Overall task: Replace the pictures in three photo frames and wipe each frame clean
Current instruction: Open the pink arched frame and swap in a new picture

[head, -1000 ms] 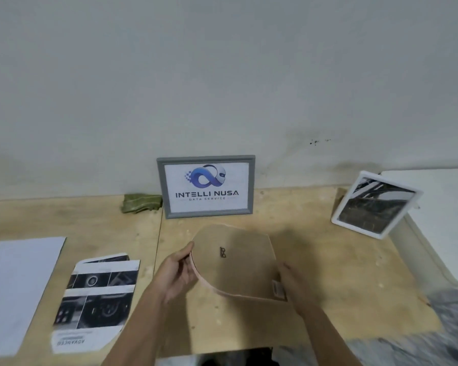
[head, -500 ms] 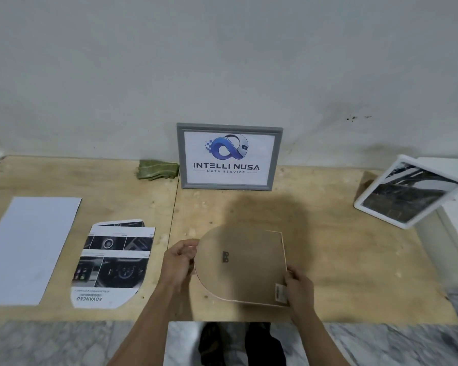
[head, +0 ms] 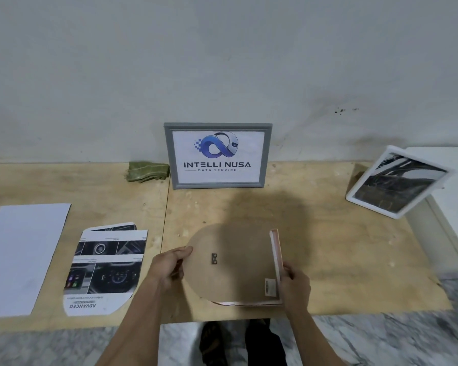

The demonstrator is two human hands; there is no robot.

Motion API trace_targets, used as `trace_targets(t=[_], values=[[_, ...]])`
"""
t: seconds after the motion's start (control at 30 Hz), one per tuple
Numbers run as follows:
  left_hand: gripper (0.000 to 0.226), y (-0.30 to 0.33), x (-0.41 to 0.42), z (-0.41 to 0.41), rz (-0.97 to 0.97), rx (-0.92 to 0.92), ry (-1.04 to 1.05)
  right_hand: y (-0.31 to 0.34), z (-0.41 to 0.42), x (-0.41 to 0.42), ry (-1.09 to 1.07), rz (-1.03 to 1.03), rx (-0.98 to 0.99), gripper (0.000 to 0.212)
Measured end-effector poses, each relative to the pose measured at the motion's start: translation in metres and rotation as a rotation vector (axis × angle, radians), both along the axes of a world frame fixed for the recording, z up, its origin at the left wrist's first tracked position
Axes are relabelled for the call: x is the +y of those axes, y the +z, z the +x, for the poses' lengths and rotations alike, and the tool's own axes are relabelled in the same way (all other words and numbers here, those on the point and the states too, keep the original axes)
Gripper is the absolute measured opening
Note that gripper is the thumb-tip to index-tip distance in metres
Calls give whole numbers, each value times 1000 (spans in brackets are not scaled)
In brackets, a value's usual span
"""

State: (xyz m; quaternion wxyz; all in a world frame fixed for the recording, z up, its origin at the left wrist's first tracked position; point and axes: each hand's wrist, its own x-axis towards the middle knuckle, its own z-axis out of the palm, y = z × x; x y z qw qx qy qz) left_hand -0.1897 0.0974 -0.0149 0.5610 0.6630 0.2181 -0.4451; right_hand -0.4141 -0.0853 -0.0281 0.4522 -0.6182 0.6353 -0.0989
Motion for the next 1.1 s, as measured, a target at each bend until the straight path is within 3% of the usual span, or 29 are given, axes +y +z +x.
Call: trace_targets(t=[0.3,0.4,0.53,0.67,0.77,0.9,1.1], values=[[33,-6,32,1,-124,14,21,7,-2,-1,63,-77,25,21],[29,-2,36,-1,-144,22,34,14,0,0,100,-11,-50,18],[30,7,26,-7,-169,42,61,31,-3,-4,29,136,-189,38],[20,25,-9,-23,-157,7,5,55,-23,-19,-143,75,-365,28],[21,30,-41,-40,-157,-32,-60,62,-47,-40,-95,3,-311,22],[18,35,-95,-75,-65,-218,-281,60,-90,-78,-133,-28,-205,12],[27,31,-174,-142,-7,-283,-409,46,-157,-144,-182,-44,-46,10]])
